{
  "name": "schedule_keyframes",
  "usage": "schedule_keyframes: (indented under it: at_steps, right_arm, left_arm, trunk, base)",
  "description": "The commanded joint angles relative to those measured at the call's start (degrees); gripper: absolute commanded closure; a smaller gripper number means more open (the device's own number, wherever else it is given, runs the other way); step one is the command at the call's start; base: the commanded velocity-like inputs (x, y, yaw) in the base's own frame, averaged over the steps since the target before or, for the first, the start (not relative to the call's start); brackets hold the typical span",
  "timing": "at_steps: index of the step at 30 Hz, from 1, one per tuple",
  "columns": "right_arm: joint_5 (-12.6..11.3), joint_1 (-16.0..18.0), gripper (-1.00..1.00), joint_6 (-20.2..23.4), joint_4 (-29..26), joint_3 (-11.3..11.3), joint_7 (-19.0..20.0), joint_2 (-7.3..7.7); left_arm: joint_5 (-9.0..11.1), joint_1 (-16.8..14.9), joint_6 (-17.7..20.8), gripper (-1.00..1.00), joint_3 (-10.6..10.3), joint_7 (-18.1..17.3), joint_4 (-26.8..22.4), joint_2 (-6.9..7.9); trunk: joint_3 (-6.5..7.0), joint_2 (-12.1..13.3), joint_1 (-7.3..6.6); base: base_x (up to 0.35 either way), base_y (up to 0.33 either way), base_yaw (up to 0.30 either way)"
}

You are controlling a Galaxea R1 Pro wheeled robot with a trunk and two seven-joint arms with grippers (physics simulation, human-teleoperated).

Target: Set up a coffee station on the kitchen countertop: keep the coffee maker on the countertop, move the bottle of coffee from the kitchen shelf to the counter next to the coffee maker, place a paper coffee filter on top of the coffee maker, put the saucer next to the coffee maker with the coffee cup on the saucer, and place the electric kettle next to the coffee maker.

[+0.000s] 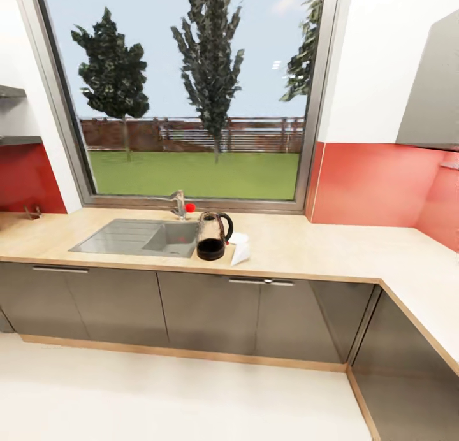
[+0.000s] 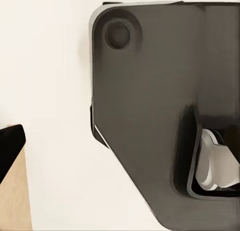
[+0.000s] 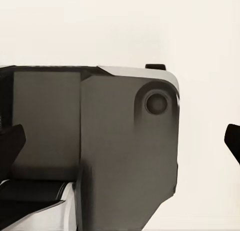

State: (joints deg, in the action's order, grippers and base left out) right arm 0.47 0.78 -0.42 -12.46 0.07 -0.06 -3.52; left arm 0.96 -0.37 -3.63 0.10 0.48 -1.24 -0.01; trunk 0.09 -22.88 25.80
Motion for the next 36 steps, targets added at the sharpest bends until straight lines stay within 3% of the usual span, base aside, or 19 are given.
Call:
schedule_keyframes:
  at_steps: [1,9,10,13,16,21,28,36]
  right_arm:
    - [0.05,0.01,-1.0,-0.09,0.01,0.01,-0.08,0.0]
    - [-0.3,0.01,-1.0,-0.11,-0.34,-0.15,-0.12,-0.32]
    - [-0.02,0.01,-1.0,0.15,-14.5,-0.07,0.17,0.06]
    - [0.04,0.01,-1.0,0.27,-23.2,-0.04,0.25,0.23]
    - [0.06,0.01,-1.0,0.42,-39.46,-0.06,0.37,0.33]
    - [-0.07,0.19,-1.0,0.42,-54.25,0.0,0.5,0.29]
    - [-0.17,2.6,-1.0,0.48,-63.35,0.01,0.57,0.27]
    - [-0.38,12.18,-1.0,3.4,-65.51,0.01,0.55,0.21]
  left_arm:
    - [0.1,-0.03,-0.28,-1.0,-0.01,-0.01,0.02,-0.12]
    - [0.06,0.18,-0.24,-1.0,0.09,-0.04,-0.76,0.38]
    - [-0.07,0.25,-0.22,-1.0,0.0,0.02,-0.78,0.56]
    - [-0.07,0.34,-0.23,-1.0,0.05,0.0,-0.78,0.56]
    - [-0.16,0.62,-0.31,-1.0,0.01,-0.03,-0.71,0.56]
    - [-0.29,0.73,-0.23,-1.0,-0.01,-0.04,-0.64,0.96]
    - [-0.19,0.72,0.05,-1.0,-0.01,0.05,-0.61,1.63]
    - [-0.04,0.72,0.2,-1.0,0.01,0.12,-0.61,1.75]
  trunk:
    - [-0.02,-0.04,-0.01]
    - [-0.02,-0.04,-0.01]
    - [-0.02,-0.04,-0.01]
    - [-0.02,-0.04,-0.01]
    - [-0.02,-0.04,-0.01]
    - [-0.02,-0.04,-0.01]
    - [-0.02,-0.04,-0.01]
    - [-0.02,-0.04,-0.01]
  base:
    - [-0.144,0.0,0.001]
    - [-0.029,0.0,0.0]
    - [0.0,0.0,0.0]
    - [0.0,0.0,0.0]
    - [0.0,0.0,0.0]
    - [0.0,0.0,0.0]
    - [0.0,0.0,0.0]
    - [0.0,0.0,0.0]
